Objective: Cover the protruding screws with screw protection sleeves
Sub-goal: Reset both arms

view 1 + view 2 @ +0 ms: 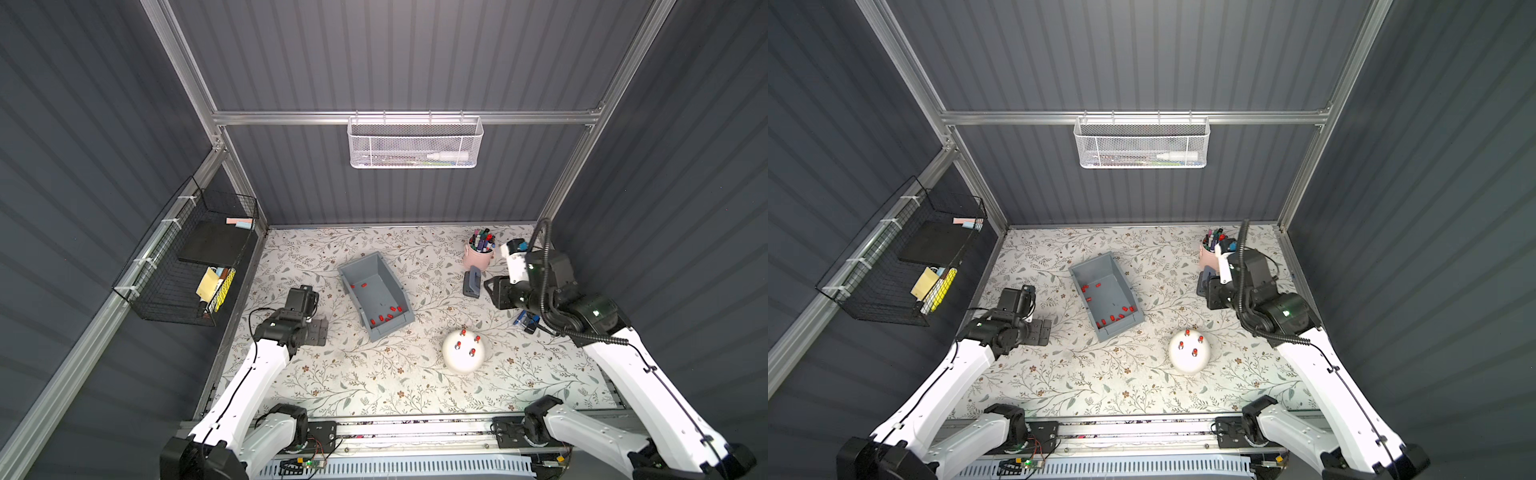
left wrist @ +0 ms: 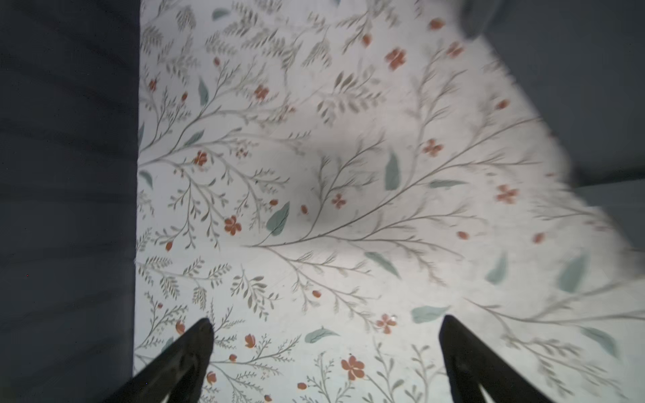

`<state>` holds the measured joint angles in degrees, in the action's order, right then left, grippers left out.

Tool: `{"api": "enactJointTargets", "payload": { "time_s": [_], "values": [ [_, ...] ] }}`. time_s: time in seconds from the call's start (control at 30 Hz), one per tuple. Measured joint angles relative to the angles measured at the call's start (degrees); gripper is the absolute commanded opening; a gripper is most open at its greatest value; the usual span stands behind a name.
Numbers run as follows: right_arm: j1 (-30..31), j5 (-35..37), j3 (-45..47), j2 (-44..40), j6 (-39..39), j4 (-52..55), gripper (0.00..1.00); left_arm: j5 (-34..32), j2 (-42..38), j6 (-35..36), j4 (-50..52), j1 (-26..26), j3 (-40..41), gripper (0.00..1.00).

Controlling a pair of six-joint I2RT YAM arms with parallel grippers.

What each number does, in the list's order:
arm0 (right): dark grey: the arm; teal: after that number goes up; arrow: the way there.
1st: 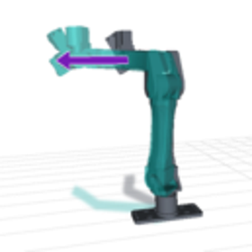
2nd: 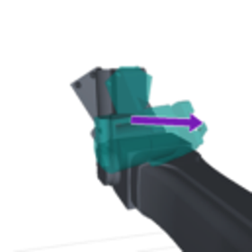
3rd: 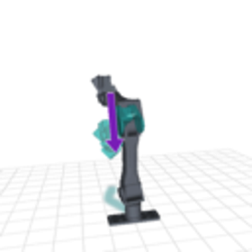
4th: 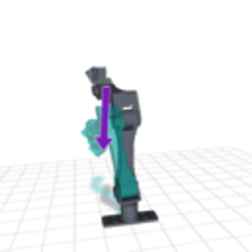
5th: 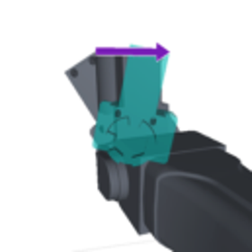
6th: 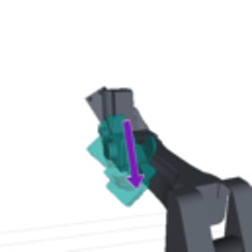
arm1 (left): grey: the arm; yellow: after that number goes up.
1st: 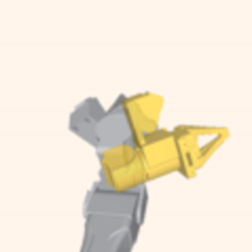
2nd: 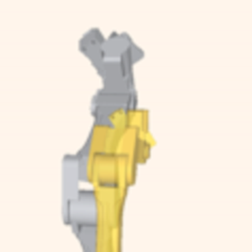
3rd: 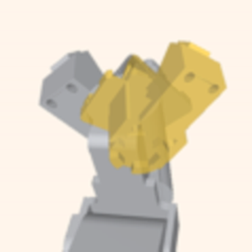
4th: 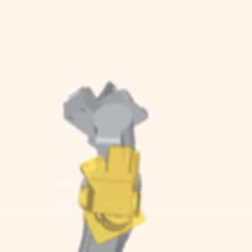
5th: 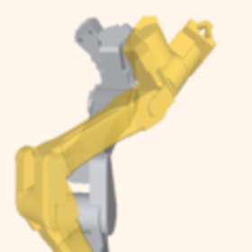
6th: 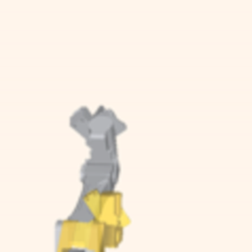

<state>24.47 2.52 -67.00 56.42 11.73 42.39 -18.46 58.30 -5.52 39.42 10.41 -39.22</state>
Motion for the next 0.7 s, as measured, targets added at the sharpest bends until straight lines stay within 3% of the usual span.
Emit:
{"api": "enactJointTargets", "payload": {
  "time_s": [0.07,0.3,0.47,0.7],
  "values": [
    [-4.9,2.16,5.84,-0.24,-0.92,-8.11,0.64,-5.01,1.79,-2.32,-2.12,0.0,3.96,0.99],
    [-18.75,12.76,26.1,10.91,-2.21,-31.47,0.67,-21.24,6.58,-6.16,-7.48,-0.07,10.36,0.99],
    [-24.81,11.63,43.71,11.32,-5.2,-51.23,0.71,-20.24,6.86,-3.63,-14.14,-0.17,15.17,1.0],
    [-27.15,1.95,47.01,18.05,-7.1,-72.81,0.73,-13.0,14.08,-0.98,-32.2,-4.24,14.95,0.99]
  ]
}}
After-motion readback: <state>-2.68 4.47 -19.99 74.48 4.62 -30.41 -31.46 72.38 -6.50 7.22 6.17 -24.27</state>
